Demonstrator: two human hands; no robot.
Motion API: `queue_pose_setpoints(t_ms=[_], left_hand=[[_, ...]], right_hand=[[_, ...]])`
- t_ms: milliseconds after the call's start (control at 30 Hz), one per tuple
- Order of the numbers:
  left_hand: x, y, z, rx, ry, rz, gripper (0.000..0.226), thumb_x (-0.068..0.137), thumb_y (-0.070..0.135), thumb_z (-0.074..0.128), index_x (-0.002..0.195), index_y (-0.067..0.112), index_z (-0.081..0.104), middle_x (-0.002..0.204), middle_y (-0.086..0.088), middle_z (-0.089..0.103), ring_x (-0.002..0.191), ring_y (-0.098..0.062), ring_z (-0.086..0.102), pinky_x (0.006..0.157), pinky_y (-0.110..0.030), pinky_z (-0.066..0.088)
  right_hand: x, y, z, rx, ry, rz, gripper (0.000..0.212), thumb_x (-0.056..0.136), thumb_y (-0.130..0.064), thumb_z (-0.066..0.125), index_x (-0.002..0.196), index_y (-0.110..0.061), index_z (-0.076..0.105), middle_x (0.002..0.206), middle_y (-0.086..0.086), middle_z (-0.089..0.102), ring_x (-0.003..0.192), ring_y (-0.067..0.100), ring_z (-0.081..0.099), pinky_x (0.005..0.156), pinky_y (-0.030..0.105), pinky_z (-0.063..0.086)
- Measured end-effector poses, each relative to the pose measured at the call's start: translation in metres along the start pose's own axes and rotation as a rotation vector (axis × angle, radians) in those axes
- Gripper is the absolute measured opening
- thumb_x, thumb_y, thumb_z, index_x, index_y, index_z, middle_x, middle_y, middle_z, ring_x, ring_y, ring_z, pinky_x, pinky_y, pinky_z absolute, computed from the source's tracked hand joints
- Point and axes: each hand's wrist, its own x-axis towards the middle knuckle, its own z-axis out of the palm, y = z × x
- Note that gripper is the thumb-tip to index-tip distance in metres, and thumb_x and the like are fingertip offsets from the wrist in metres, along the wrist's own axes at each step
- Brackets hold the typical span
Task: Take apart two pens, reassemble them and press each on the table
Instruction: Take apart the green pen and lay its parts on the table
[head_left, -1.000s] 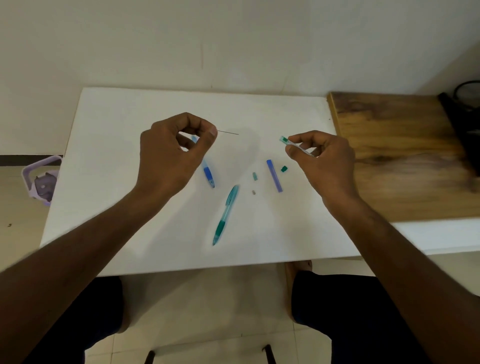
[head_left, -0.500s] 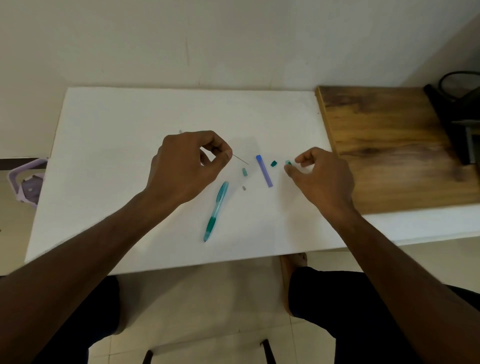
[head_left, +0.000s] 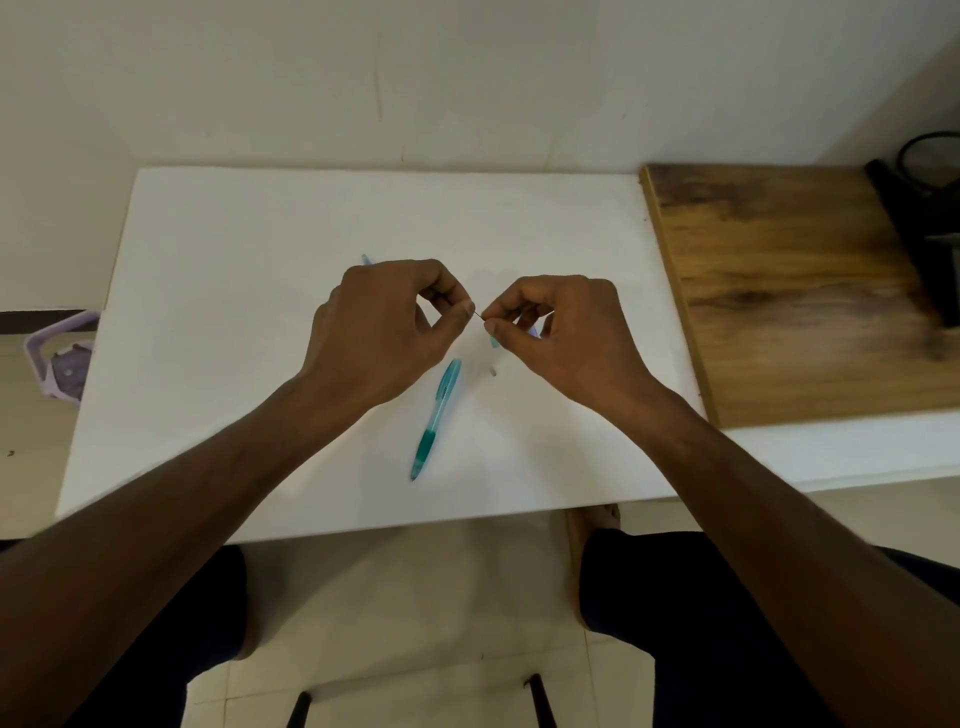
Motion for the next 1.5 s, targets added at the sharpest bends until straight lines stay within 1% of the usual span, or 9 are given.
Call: queue_pose_setpoints(t_ms=[233, 367, 500, 600, 700, 833, 1000, 1133, 1500], left_hand=[[-0.003, 0.001, 0.001, -0.045, -0.007, 0.019, 0.015, 0.094, 0.054, 0.069, 0.095, 0.04, 0.073, 0.086, 0.028, 0.07, 0.07, 0.002, 0.067, 0.063, -0.021, 0.049], [0.001, -0.002, 0.002, -0.129, -0.02, -0.003, 0.026, 0.092, 0.06, 0.07, 0.093, 0.035, 0.073, 0.079, 0.022, 0.07, 0.07, 0.001, 0.068, 0.065, -0.006, 0.047], [-0.005, -0.008, 0.013, 0.121, -0.251, -0.053, 0.04, 0.082, 0.064, 0.079, 0.087, 0.026, 0.068, 0.074, 0.014, 0.068, 0.063, -0.007, 0.064, 0.068, -0.023, 0.055], [-0.012, -0.003, 0.026, 0.219, -0.358, -0.157, 0.048, 0.078, 0.067, 0.079, 0.09, 0.023, 0.065, 0.074, 0.007, 0.064, 0.063, -0.013, 0.06, 0.062, -0.021, 0.045], [-0.016, -0.001, 0.03, 0.216, -0.387, -0.193, 0.042, 0.083, 0.058, 0.081, 0.09, 0.019, 0.067, 0.073, 0.005, 0.065, 0.062, -0.015, 0.062, 0.065, -0.023, 0.049], [-0.015, -0.003, 0.018, 0.156, -0.354, -0.126, 0.027, 0.088, 0.045, 0.08, 0.093, 0.019, 0.074, 0.076, 0.005, 0.07, 0.068, -0.013, 0.068, 0.077, -0.033, 0.063], [-0.016, -0.001, 0.001, -0.123, -0.16, 0.038, 0.018, 0.092, 0.036, 0.079, 0.099, 0.02, 0.073, 0.08, 0.013, 0.075, 0.07, -0.003, 0.074, 0.07, -0.01, 0.055], [-0.015, 0.001, 0.0, -0.204, -0.128, 0.031, 0.022, 0.094, 0.035, 0.08, 0.109, 0.021, 0.073, 0.085, 0.013, 0.079, 0.073, 0.002, 0.075, 0.074, -0.012, 0.057], [-0.015, 0.005, 0.0, -0.231, -0.106, 0.021, 0.023, 0.094, 0.035, 0.079, 0.111, 0.02, 0.073, 0.089, 0.012, 0.079, 0.075, 0.003, 0.075, 0.074, -0.009, 0.056]], right_hand=[[-0.001, -0.004, 0.004, 0.012, -0.029, 0.028, 0.007, 0.09, -0.032, 0.081, 0.092, -0.025, 0.082, 0.08, -0.022, 0.074, 0.08, -0.001, 0.069, 0.07, 0.004, 0.046], [0.002, -0.003, 0.001, 0.117, -0.007, 0.144, 0.004, 0.091, -0.03, 0.08, 0.088, -0.029, 0.079, 0.078, -0.021, 0.075, 0.079, -0.001, 0.071, 0.067, 0.009, 0.052], [0.006, 0.001, -0.005, 0.507, 0.083, 0.42, 0.005, 0.092, -0.016, 0.074, 0.09, -0.018, 0.079, 0.085, 0.0, 0.081, 0.074, 0.013, 0.075, 0.075, 0.033, 0.062], [0.007, 0.002, -0.006, 0.678, 0.082, 0.515, 0.006, 0.095, -0.012, 0.072, 0.097, -0.01, 0.078, 0.089, 0.009, 0.082, 0.076, 0.018, 0.073, 0.078, 0.036, 0.061], [0.006, -0.001, -0.005, 0.722, 0.061, 0.531, 0.005, 0.098, -0.011, 0.071, 0.097, -0.01, 0.076, 0.089, 0.009, 0.082, 0.074, 0.017, 0.073, 0.077, 0.034, 0.063], [0.004, -0.004, -0.005, 0.734, 0.04, 0.532, 0.007, 0.1, -0.009, 0.067, 0.098, -0.007, 0.073, 0.09, 0.01, 0.082, 0.073, 0.017, 0.074, 0.077, 0.034, 0.063], [0.004, -0.011, -0.005, 0.777, 0.012, 0.494, 0.007, 0.101, -0.008, 0.065, 0.098, -0.005, 0.07, 0.092, 0.013, 0.082, 0.073, 0.018, 0.074, 0.073, 0.031, 0.063], [0.006, -0.014, -0.004, 0.794, 0.022, 0.459, 0.006, 0.101, -0.008, 0.065, 0.098, -0.004, 0.069, 0.092, 0.014, 0.082, 0.072, 0.019, 0.073, 0.072, 0.03, 0.062], [0.007, -0.007, -0.004, 0.736, 0.062, 0.451, 0.007, 0.101, -0.011, 0.066, 0.099, -0.006, 0.071, 0.089, 0.009, 0.082, 0.072, 0.018, 0.074, 0.074, 0.03, 0.063]])
